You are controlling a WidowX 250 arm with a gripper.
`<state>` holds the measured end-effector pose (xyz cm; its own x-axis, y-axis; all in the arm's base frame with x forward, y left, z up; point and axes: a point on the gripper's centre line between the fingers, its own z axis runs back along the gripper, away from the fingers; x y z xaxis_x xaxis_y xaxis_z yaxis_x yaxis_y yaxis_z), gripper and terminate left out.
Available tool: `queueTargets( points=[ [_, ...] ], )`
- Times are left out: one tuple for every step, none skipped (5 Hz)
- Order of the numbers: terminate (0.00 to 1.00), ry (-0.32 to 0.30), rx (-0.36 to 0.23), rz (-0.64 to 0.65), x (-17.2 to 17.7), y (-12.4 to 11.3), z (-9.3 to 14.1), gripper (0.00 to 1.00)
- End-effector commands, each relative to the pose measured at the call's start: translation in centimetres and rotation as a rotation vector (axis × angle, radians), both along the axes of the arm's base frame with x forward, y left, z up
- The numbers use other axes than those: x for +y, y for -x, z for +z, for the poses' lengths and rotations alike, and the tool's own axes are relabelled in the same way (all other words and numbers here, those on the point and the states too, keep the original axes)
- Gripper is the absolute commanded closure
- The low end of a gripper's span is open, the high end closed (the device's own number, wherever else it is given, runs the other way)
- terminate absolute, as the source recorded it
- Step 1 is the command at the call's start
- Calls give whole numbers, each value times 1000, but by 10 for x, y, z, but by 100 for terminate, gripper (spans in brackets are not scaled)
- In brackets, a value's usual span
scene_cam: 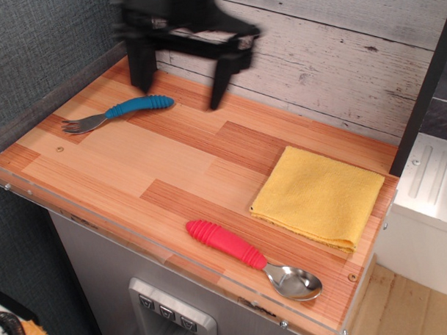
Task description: Place the cloth directly behind the red spoon.
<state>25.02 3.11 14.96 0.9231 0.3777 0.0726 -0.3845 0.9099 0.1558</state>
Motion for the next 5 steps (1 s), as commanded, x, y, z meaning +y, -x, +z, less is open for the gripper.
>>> queueTargets(
  points=[
    [0, -40, 41, 242, 29, 55, 1, 0],
    [0, -58, 65, 331, 41, 71, -6, 0],
    [0, -102, 70, 485, 53, 84, -14, 0],
    [0, -102, 70, 485, 53, 84, -14, 0],
    [100, -102, 70, 485, 53, 84, -14, 0]
  ],
)
